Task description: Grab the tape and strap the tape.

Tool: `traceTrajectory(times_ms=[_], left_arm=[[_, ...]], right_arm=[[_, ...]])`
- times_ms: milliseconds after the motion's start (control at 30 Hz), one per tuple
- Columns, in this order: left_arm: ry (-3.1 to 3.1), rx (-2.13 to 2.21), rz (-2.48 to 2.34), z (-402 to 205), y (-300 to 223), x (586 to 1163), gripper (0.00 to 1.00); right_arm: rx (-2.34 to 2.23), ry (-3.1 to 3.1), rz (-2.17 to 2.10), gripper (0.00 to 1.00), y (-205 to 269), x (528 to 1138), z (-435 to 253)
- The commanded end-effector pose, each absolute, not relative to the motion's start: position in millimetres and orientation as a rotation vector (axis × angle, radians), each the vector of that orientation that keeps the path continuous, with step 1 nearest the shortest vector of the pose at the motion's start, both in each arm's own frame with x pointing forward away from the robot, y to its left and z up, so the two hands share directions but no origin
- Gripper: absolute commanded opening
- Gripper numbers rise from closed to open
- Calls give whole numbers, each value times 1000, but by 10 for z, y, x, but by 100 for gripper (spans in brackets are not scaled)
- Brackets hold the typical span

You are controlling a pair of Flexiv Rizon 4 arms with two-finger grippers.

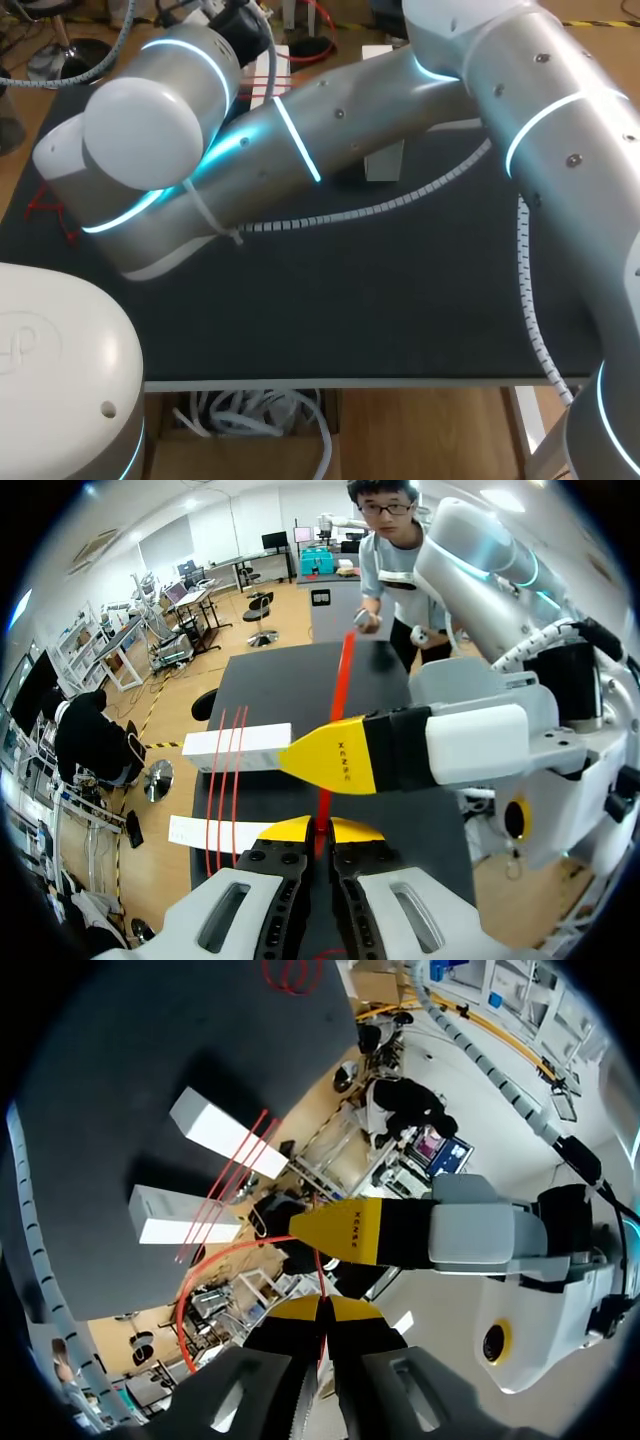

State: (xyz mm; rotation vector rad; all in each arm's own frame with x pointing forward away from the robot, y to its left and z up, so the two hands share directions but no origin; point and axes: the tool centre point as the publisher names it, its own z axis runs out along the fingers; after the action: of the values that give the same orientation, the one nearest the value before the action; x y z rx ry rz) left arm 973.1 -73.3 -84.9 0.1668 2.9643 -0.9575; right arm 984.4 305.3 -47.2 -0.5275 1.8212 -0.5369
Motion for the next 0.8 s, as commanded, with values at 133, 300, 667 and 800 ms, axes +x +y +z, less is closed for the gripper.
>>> traceTrajectory(times_ms=[133,300,667,800], left_arm=[[2969,168,-954,-843,-732,9740,0],[2969,168,-954,-843,-732,9740,0],[2969,168,-954,-843,-732,9740,0],[2969,168,-954,-843,-732,9740,0]], right_arm=[[-530,1829,-526,16,2953,9820,-416],[-526,1835,-532,14,2915,9825,-422],[-521,1840,-524,1,2889,9803,-402],[-526,1837,-516,2,2891,9780,-396]])
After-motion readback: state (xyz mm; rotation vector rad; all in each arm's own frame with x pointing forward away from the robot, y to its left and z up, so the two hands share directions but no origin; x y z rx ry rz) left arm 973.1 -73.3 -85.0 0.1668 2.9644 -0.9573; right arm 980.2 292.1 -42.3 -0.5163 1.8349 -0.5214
